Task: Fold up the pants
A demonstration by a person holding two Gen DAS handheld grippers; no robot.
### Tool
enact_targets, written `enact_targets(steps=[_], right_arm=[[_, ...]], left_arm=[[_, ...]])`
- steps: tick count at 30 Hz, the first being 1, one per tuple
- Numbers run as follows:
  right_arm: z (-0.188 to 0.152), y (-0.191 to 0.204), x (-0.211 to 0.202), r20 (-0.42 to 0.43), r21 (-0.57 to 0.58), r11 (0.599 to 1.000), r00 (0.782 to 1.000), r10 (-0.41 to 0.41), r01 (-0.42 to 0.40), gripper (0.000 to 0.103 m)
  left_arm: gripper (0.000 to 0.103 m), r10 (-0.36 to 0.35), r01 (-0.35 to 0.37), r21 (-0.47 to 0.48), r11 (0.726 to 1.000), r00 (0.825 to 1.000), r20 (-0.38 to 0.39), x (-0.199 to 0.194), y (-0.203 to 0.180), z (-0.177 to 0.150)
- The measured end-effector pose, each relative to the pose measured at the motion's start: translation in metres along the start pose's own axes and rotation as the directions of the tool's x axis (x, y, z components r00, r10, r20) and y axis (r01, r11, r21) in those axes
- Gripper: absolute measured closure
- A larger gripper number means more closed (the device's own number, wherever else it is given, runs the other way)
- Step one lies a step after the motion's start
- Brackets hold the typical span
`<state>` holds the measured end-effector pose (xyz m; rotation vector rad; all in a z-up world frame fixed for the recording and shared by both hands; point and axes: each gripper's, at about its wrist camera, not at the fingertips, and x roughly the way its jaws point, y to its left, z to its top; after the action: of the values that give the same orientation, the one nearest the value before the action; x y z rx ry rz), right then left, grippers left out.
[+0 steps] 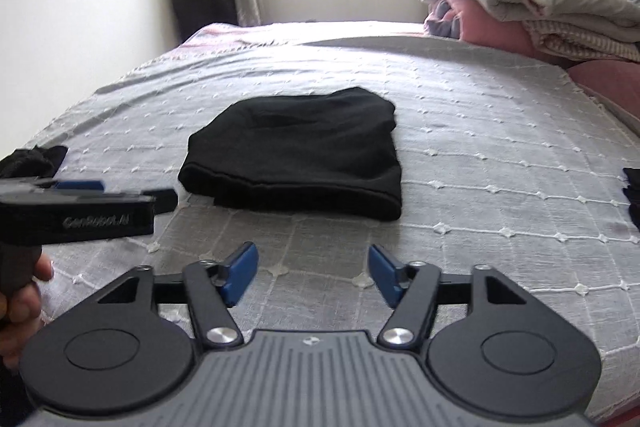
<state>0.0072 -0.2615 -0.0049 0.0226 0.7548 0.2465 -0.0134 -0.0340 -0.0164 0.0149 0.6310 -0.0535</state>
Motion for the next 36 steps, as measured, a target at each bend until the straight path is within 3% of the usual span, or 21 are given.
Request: enact_targets(steps=[6, 12, 15, 22, 36], right_arm=[[0.001, 0.007, 0.018, -0.033, -0.042, 0.996, 0.997, -0.076, 0.075, 0.0], [-0.001, 0.009, 0.029, -0.012, -0.069, 0.992, 0.995, -0.103, 0.102, 0.0], [-0.001, 0.007, 0.038, -0.041, -0.079, 0.989, 0.991, -0.131, 0.127, 0.0], [0.001, 0.009, 0.046, -0.043, -0.091, 0.988, 0.991, -0.129, 0.125, 0.0], [0.005, 0.016, 0.048, -0.041, -0.099, 0.988, 0.991, -0.127, 0.122, 0.0]], left_arm=[[0.001, 0.05, -0.05, 0.044, 0.998, 0.999, 0.013, 0.011, -0.003, -0.001], [0.001, 0.035, -0.035, 0.019, 0.999, 0.999, -0.021, 0.022, 0.004, -0.001], [0.0, 0.038, -0.037, 0.038, 0.999, 0.999, -0.026, 0.027, 0.005, -0.004], [0.0, 0.05, -0.047, 0.041, 0.998, 0.995, -0.082, 0.041, 0.01, -0.007], [0.0, 0.048, -0.046, 0.035, 0.998, 0.996, -0.07, 0.042, 0.013, -0.007]])
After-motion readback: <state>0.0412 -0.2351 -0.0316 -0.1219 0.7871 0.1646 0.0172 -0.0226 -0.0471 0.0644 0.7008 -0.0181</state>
